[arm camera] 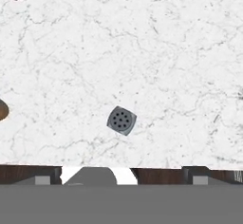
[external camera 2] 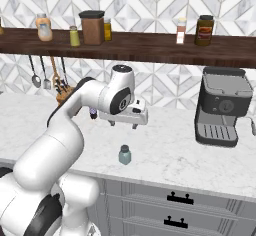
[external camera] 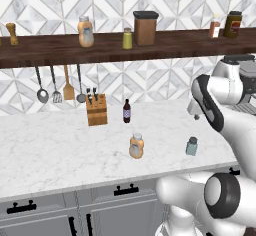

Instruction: Put the shaker and condiment bottle from the counter next to their counterparts in the cabinet.

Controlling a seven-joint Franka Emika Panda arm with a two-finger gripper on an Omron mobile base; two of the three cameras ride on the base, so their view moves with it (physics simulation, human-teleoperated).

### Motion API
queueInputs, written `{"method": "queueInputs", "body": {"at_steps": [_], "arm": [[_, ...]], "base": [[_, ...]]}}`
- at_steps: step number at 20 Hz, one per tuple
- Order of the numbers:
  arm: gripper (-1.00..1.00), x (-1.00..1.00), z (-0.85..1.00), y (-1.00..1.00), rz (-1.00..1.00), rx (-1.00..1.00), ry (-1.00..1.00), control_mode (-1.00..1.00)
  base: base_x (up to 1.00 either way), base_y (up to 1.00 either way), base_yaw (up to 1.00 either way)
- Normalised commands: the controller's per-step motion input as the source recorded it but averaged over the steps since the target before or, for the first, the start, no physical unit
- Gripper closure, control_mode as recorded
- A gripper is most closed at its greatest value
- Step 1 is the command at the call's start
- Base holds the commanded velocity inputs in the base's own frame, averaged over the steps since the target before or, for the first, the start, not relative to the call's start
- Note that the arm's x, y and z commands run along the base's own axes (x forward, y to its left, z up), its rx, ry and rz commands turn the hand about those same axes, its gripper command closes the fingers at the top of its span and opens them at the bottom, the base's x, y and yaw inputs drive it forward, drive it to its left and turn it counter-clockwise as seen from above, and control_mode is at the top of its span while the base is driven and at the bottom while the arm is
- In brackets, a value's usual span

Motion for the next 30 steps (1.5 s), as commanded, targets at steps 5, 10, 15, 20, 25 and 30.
{"method": "queueInputs", "body": {"at_steps": [5,10,15,20,25,30], "arm": [[-1.00,0.00,-0.20,0.00,0.00,-0.02,-0.03,-1.00],[-1.00,0.00,-0.25,0.00,0.00,-0.03,-0.03,-1.00],[-1.00,0.00,-0.25,0.00,0.00,-0.05,-0.01,-1.00],[-1.00,0.02,-0.20,0.00,0.00,-0.02,0.00,-1.00],[-1.00,0.03,-0.09,0.00,0.00,0.00,0.00,-1.00],[-1.00,0.06,-0.14,0.00,0.00,0.00,0.00,-1.00]], "base": [[0.00,0.00,0.00],[0.00,0.00,0.00],[0.00,0.00,0.00],[0.00,0.00,0.00],[0.00,0.00,0.00],[0.00,0.00,0.00]]}}
